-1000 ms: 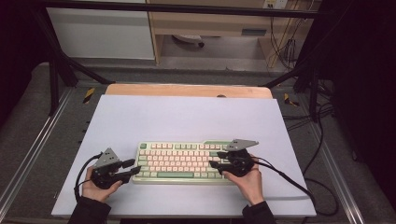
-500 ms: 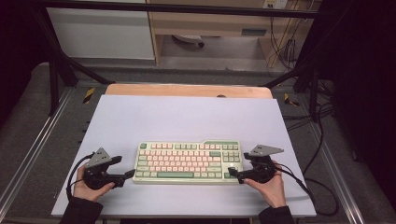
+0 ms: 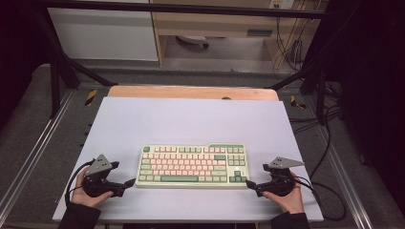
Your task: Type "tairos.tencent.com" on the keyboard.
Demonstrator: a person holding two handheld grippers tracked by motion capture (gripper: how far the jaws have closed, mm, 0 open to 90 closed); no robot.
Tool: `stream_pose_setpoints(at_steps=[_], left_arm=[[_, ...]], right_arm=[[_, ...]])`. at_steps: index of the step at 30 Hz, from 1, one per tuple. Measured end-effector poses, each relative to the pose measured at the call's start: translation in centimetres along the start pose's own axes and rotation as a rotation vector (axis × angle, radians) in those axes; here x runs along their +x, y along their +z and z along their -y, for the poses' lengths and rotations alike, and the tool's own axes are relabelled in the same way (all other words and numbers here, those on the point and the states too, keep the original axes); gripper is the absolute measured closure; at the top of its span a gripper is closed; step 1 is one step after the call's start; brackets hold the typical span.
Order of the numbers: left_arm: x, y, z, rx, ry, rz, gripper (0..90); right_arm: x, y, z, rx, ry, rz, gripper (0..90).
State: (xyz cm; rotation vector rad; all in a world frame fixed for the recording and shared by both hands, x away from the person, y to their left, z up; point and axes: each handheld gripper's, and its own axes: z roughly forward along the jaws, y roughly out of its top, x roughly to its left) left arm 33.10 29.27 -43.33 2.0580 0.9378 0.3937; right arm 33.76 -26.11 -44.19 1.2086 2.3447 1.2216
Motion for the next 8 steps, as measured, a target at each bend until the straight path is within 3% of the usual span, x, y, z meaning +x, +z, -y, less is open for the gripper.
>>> stream_pose_setpoints(at_steps=[8], left_arm=[[0.01, 0.21, 0.11, 0.008, 0.0, 0.007, 7.4]], right_arm=[[0.15, 0.21, 0.15, 0.015, -0.008, -0.004, 0.5]])
